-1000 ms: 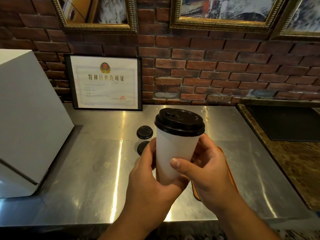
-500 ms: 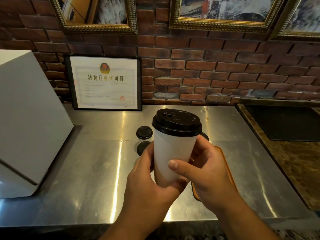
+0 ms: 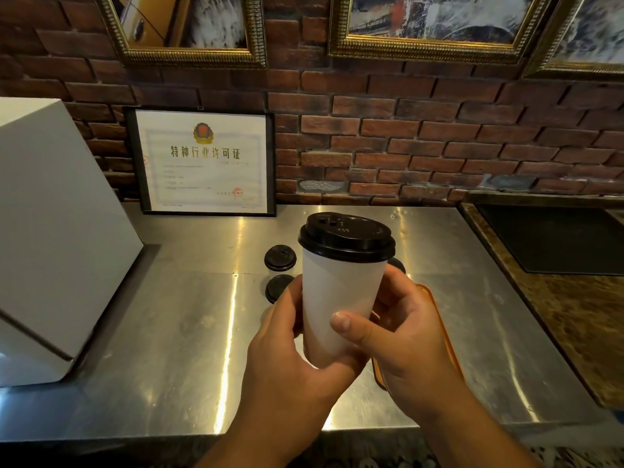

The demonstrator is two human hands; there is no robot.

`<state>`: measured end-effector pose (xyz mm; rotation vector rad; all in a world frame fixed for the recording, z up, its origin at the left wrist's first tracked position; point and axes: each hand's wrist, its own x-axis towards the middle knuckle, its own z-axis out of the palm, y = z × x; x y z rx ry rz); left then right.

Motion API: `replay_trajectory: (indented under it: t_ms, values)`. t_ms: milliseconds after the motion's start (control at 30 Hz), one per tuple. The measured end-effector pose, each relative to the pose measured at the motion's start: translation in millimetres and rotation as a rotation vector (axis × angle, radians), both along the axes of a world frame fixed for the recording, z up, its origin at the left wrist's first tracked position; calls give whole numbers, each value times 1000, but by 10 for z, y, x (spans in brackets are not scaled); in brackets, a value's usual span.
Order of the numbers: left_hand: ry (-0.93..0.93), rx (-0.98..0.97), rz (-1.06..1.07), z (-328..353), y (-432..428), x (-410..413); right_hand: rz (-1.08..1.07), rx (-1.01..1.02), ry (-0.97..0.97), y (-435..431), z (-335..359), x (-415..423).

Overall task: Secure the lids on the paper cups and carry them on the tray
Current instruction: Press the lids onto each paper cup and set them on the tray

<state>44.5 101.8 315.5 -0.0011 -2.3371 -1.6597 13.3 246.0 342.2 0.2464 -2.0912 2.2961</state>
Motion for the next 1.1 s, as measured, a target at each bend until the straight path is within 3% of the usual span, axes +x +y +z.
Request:
replay_trajectory:
  t_ms: [1100]
  values:
    - [32,-85,57,-27,26,-61,32,4,5,62,-72,-11]
